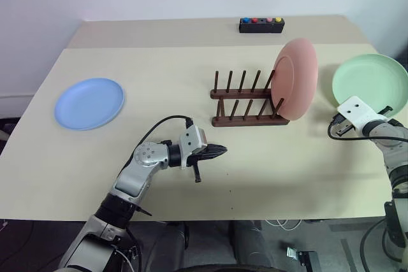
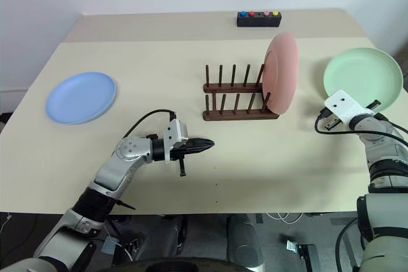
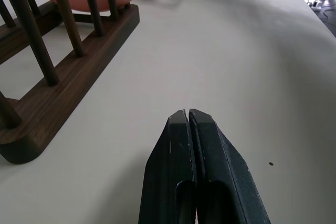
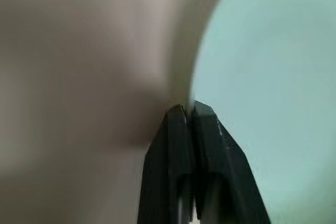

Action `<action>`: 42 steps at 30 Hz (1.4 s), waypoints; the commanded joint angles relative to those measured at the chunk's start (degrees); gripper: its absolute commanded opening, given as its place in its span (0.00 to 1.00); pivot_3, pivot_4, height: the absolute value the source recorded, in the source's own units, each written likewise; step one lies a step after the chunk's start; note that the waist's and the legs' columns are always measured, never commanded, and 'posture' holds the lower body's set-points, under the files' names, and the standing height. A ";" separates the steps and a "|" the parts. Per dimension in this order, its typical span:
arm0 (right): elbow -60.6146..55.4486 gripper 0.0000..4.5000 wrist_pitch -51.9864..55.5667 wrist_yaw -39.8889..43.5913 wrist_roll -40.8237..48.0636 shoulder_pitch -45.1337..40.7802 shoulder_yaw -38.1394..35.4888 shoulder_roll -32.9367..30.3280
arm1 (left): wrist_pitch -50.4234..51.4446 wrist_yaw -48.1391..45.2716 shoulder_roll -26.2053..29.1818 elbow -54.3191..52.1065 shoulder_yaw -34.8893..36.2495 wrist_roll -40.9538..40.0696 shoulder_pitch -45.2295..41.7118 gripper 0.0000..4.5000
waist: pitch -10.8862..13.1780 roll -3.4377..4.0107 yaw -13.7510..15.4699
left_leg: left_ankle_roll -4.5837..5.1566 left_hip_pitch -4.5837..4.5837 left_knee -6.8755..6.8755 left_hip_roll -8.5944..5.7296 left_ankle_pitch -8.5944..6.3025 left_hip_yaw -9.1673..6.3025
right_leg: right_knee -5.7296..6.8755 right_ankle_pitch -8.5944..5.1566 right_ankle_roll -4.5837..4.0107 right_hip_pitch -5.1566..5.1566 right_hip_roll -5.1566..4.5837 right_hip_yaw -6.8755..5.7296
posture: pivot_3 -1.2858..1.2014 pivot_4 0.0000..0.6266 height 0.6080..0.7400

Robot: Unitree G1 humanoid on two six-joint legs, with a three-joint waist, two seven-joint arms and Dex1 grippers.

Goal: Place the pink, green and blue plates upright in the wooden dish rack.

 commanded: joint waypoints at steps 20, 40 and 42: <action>-60.92 0.01 5.26 4.85 10.62 2.33 -11.73 -7.75 | 0.60 2.18 -0.39 -3.85 3.16 -1.24 0.69 0.00 | 0.01 0.18 -1.24 | 0.00 0.00 -0.02 0.01 0.00 -0.03 | 0.03 0.00 0.01 -0.02 0.00 0.01 | 0.52 0.24 1.00; -87.43 0.01 39.39 18.98 52.87 7.29 -5.41 15.75 | 4.38 6.23 5.76 -10.63 12.49 -3.73 4.12 0.00 | 0.05 0.00 -0.56 | 0.01 -0.06 0.03 0.01 -0.01 -0.18 | 0.05 0.01 -0.01 -0.03 -0.01 -0.08 | 0.52 0.24 1.00; -87.06 0.01 40.45 19.19 53.52 7.95 -5.82 16.66 | 4.32 6.28 5.80 -10.66 12.40 -3.67 4.34 0.00 | 0.05 0.00 -0.61 | 0.01 -0.06 0.01 0.01 -0.01 -0.18 | 0.05 0.01 -0.01 -0.05 0.00 -0.08 | 0.52 0.24 1.00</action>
